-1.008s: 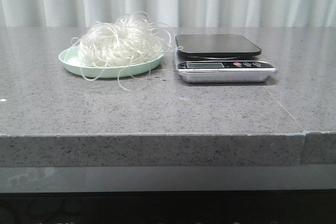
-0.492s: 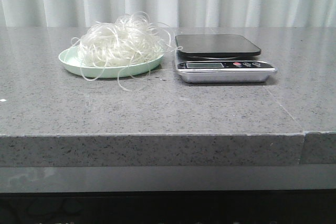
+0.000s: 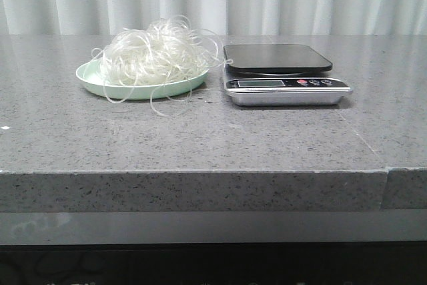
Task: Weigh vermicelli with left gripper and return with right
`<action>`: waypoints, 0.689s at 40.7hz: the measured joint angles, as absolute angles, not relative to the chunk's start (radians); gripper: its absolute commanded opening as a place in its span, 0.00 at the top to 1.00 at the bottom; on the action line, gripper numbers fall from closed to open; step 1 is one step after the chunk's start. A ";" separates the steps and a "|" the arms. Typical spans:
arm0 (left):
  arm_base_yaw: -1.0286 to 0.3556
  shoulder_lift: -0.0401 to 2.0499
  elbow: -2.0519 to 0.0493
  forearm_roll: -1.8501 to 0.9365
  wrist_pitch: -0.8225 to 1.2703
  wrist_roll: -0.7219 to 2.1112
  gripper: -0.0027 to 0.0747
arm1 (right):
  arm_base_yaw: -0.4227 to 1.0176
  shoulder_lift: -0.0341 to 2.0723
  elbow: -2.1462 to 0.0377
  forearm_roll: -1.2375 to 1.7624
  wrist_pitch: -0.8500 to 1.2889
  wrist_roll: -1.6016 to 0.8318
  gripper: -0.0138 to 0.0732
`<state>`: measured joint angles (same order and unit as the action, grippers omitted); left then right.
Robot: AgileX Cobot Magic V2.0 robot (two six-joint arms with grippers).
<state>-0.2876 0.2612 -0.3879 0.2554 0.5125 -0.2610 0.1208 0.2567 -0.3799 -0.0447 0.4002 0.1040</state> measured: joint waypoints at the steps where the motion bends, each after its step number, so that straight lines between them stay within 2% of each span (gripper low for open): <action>1: -0.275 0.259 -0.378 0.233 0.498 -0.239 0.79 | 0.121 0.257 -0.380 -0.045 0.400 0.104 0.66; 10: -0.049 0.192 -0.203 0.109 0.195 -0.081 0.79 | 0.121 0.257 -0.380 -0.045 0.400 0.104 0.66; 18: 0.011 0.109 -0.033 0.130 0.000 -0.066 0.79 | 0.121 0.257 -0.380 -0.045 0.400 0.104 0.66; 28: -0.007 -0.001 0.003 0.172 0.097 -0.065 0.79 | 0.121 0.257 -0.380 -0.045 0.400 0.104 0.66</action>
